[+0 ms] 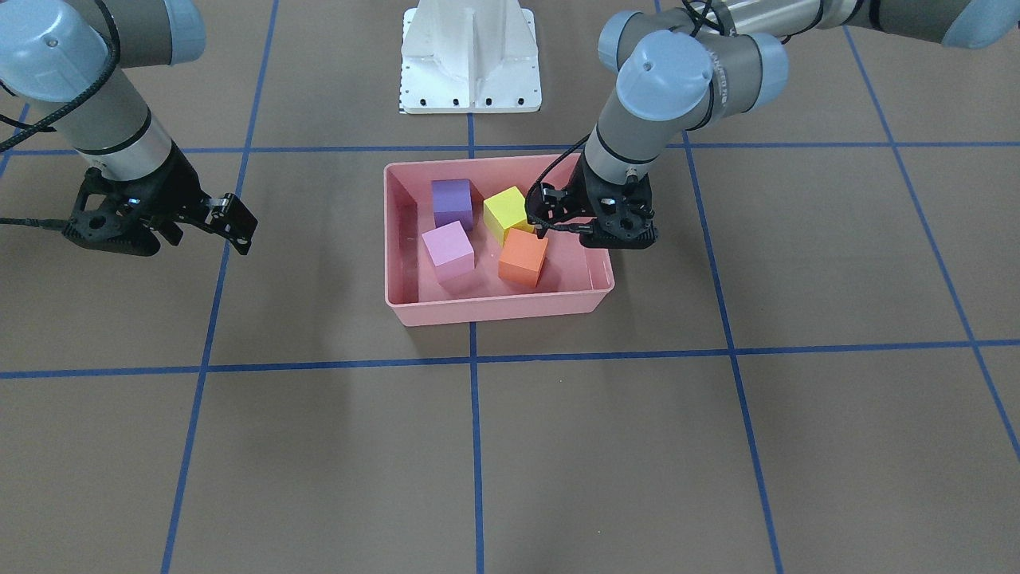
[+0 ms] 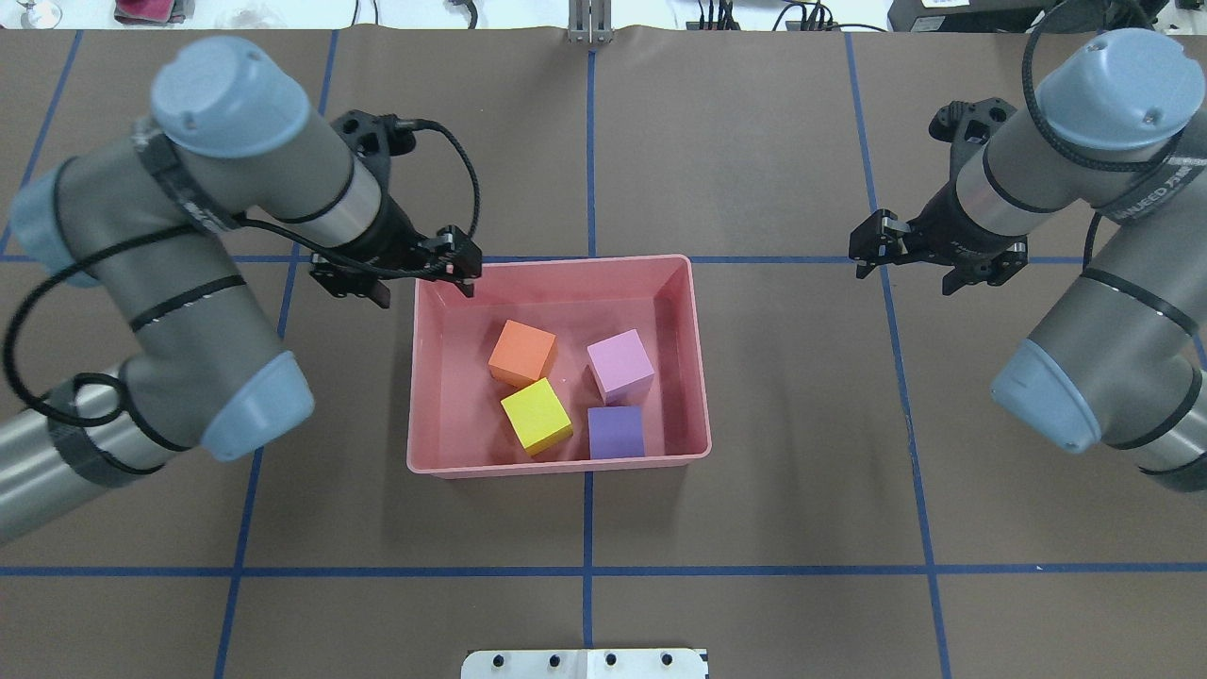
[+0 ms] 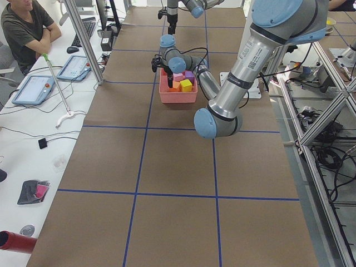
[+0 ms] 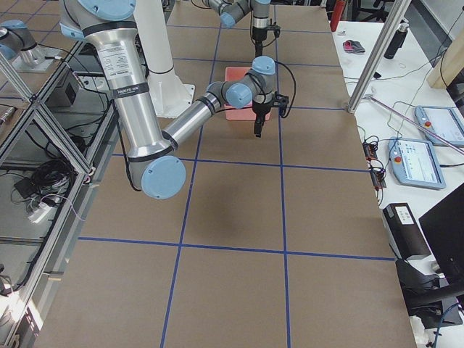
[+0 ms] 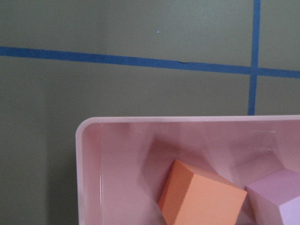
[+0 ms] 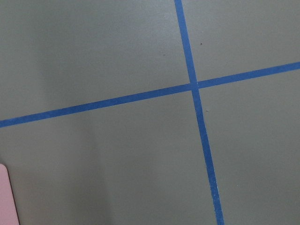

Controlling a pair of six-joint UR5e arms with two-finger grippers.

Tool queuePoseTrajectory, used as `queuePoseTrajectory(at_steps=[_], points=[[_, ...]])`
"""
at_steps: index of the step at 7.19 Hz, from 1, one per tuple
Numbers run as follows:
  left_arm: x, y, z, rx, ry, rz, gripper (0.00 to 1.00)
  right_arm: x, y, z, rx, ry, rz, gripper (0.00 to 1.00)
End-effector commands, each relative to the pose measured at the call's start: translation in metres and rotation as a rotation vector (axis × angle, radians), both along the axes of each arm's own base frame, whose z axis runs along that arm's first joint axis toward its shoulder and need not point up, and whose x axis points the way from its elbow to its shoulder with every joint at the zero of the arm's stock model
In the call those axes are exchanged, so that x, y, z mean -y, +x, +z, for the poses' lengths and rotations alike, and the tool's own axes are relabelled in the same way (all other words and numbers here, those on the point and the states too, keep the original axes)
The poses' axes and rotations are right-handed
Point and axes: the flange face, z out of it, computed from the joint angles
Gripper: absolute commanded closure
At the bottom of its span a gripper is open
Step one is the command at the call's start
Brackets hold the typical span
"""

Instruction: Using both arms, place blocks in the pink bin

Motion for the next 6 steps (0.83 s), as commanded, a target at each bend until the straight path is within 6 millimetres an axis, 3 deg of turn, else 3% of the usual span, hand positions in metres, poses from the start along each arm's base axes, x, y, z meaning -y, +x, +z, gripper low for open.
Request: queuePoseTrajectory(at_steps=[1, 2, 4, 5, 6], points=[[0.004, -0.103, 0.063, 0.027, 0.094, 0.044, 0.0, 0.018, 0.041, 0.011, -0.01, 0.015, 0.035, 0.0], [0.006, -0.155, 0.112, 0.072, 0.154, 0.079, 0.0, 0.023, 0.076, 0.042, -0.051, 0.04, 0.016, 0.0], [0.016, -0.271, 0.207, 0.145, 0.284, 0.161, 0.0, 0.024, 0.181, 0.123, -0.075, 0.079, -0.083, 0.0], [0.022, -0.309, 0.25, 0.185, 0.332, 0.203, 0.0, 0.032, 0.234, 0.167, -0.022, 0.082, -0.129, 0.0], [0.031, -0.356, 0.296, 0.221, 0.359, 0.226, 0.0, 0.041, 0.272, 0.208, -0.008, 0.11, -0.181, 0.0]])
